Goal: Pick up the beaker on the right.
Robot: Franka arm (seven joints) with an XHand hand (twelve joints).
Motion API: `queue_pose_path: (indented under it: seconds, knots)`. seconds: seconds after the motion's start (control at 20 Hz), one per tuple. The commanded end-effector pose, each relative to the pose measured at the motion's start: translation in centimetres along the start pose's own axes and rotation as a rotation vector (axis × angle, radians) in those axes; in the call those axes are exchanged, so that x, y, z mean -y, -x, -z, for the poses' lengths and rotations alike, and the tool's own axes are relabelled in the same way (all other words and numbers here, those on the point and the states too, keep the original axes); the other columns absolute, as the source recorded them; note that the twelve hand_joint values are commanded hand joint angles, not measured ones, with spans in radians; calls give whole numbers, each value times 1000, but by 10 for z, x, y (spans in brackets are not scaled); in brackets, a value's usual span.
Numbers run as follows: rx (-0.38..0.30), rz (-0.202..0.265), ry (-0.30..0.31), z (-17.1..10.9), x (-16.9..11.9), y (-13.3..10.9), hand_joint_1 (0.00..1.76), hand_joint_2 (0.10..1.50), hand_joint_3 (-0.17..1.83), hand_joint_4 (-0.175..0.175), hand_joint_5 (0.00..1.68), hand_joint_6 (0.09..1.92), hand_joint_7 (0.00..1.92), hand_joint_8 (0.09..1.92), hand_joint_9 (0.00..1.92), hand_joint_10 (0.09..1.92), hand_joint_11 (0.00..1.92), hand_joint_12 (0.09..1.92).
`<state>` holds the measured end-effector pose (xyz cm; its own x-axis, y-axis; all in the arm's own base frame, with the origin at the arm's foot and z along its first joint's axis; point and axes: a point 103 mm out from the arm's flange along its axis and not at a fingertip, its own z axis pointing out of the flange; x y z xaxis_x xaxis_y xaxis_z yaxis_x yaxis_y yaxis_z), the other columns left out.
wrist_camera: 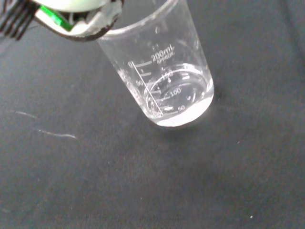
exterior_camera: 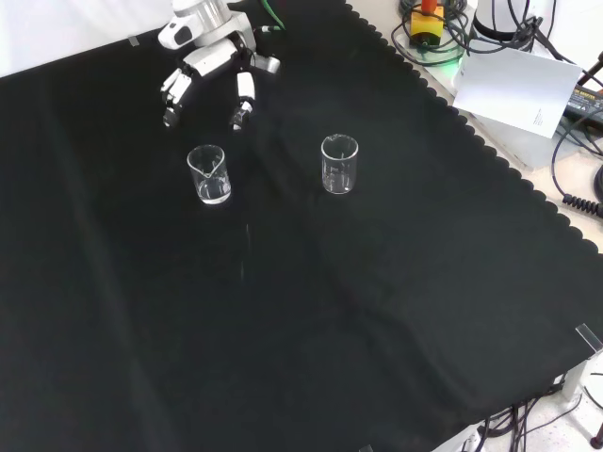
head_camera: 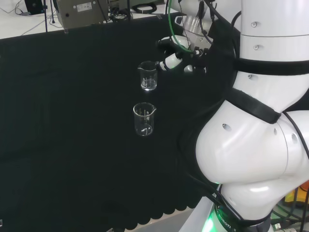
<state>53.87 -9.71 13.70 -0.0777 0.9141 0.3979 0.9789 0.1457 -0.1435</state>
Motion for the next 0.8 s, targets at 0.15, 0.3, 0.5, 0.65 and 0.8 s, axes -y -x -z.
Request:
queue_pose_path:
  seconds: [0.15, 0.3, 0.5, 0.65, 0.8]
  knots:
    - [-104, 80, 16, -36, -21, 1, 897, 541, 639, -38, 505, 87, 314, 726, 500, 636, 201, 1371]
    - [-123, 97, 25, -44, -26, 1, 908, 534, 646, -39, 512, 87, 328, 729, 508, 636, 199, 1372]
    - [-159, 119, -5, -53, -35, 2, 914, 518, 674, -39, 511, 87, 320, 715, 517, 624, 199, 1370]
    - [-178, 126, -4, -57, -40, 6, 914, 515, 681, -39, 483, 87, 281, 706, 513, 619, 173, 1363]
    - [-202, 132, -15, -60, -44, 11, 913, 511, 686, -39, 471, 87, 260, 718, 495, 618, 149, 1367]
